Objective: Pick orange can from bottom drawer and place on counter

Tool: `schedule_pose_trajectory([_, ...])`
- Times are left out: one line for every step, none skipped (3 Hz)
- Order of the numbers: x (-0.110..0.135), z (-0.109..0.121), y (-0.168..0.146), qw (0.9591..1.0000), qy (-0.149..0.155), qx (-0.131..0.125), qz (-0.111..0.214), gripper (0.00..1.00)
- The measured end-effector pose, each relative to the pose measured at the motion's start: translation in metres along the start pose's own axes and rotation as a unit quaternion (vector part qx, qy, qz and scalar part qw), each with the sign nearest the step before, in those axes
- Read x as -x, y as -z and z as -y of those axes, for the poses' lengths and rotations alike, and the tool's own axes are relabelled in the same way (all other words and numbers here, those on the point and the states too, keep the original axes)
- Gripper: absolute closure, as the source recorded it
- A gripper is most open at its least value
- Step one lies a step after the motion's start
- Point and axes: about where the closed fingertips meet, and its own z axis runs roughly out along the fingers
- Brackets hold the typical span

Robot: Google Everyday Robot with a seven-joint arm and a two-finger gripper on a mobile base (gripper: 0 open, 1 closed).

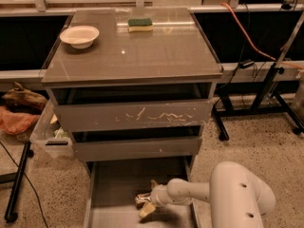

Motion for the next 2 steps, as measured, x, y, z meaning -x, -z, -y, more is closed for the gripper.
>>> schedule_pose_trajectory([0.0, 0.0, 0.0, 1.0, 0.0, 0.0, 0.0, 0.19])
schedule_pose_trajectory([0.0, -0.0001, 0.0, 1.0, 0.0, 0.0, 0.0, 0.42])
